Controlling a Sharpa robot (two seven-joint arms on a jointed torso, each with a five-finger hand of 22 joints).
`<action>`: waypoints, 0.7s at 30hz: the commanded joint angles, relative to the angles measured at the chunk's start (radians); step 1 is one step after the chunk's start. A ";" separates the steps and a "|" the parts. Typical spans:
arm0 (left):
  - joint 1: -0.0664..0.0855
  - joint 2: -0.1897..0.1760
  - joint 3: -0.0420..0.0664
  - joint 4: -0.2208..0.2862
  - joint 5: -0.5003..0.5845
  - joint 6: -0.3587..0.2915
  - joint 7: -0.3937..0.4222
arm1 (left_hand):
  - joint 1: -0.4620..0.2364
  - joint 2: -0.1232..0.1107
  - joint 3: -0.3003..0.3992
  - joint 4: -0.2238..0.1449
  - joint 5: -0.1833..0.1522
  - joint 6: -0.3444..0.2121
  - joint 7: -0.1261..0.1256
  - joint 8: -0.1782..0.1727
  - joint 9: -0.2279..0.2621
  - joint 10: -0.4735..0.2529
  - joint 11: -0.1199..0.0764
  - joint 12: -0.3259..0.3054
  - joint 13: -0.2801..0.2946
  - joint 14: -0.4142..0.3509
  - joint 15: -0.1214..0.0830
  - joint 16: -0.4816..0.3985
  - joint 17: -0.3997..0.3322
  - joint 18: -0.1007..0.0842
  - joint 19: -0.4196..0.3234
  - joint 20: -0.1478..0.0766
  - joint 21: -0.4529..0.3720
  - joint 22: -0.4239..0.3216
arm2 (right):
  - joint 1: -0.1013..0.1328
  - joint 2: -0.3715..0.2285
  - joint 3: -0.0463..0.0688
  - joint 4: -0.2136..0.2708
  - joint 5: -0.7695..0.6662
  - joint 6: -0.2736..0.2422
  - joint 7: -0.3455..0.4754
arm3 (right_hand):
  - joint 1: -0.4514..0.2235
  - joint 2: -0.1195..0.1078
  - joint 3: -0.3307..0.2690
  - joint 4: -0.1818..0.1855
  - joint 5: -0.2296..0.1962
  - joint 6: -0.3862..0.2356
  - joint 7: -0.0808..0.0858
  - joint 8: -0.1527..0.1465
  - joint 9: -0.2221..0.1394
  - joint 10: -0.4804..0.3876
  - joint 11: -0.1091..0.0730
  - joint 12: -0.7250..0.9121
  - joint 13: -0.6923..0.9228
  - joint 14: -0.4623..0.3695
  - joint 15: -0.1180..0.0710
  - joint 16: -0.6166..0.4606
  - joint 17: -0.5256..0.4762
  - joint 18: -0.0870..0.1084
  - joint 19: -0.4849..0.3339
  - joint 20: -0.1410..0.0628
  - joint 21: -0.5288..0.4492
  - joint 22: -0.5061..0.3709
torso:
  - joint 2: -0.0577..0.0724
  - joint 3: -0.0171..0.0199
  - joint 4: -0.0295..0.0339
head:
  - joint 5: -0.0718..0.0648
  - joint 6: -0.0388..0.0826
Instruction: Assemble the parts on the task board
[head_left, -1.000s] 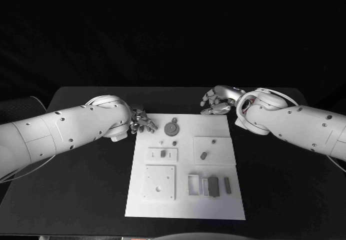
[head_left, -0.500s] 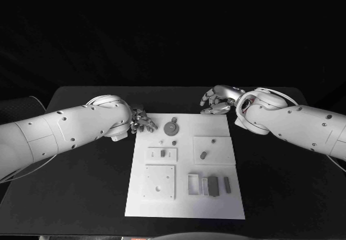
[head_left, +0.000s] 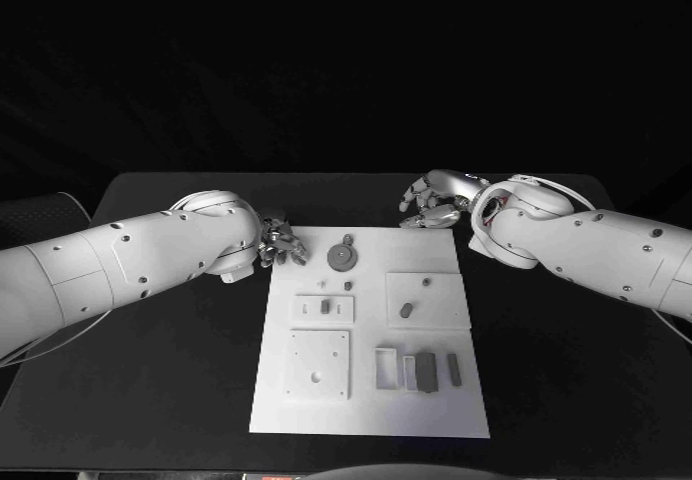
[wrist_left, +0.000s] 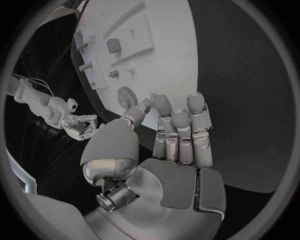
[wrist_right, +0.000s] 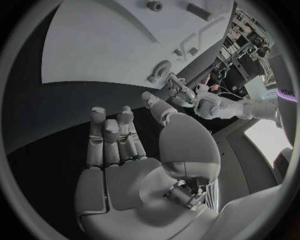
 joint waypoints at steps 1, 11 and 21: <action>-0.002 -0.002 -0.001 0.002 0.005 -0.001 0.005 | 0.036 0.023 0.017 -0.019 0.016 0.011 -0.001 0.010 0.003 0.001 -0.006 0.005 0.002 0.002 -0.008 0.007 0.002 0.010 0.008 -0.001 0.008 0.023 | -0.001 0.000 0.000 0.000 -0.001 0.009 0.006 | 0.001 0.009 0.000 0.001 0.005 0.001 0.007 -0.004 -0.001 -0.005 0.003 0.004 -0.002 0.007 0.000 -0.003 0.000 0.011 0.005 -0.003 -0.005 0.013 | 0.000 -0.0003 -0.0005 | -0.001 0.000; -0.003 -0.015 0.000 0.013 0.056 -0.017 0.003 | 0.060 0.033 0.042 -0.051 0.052 0.035 -0.010 0.038 0.015 0.012 -0.015 0.020 0.005 0.012 -0.015 0.021 0.007 0.008 0.019 -0.005 0.025 0.023 | -0.001 0.000 0.000 0.000 -0.001 0.009 0.006 | 0.000 0.009 0.000 0.002 0.005 0.001 0.007 -0.004 -0.001 -0.005 0.003 0.004 -0.002 0.007 0.000 -0.003 0.000 0.011 0.005 -0.003 -0.004 0.013 | -0.001 0.0004 0.0000 | -0.001 0.000; -0.003 -0.053 0.000 0.056 0.247 0.022 -0.036 | 0.043 0.025 0.043 -0.055 0.117 0.056 -0.023 0.080 0.031 0.023 -0.026 0.038 0.010 0.021 -0.025 0.038 0.015 0.008 0.029 -0.011 0.046 0.024 | -0.002 -0.002 0.000 0.002 -0.001 0.010 0.006 | 0.000 0.009 0.000 0.002 0.005 0.001 0.007 -0.004 -0.001 -0.005 0.003 0.005 -0.002 0.007 0.000 -0.003 0.000 0.011 0.005 -0.003 -0.005 0.013 | -0.001 0.0006 0.0011 | -0.006 0.008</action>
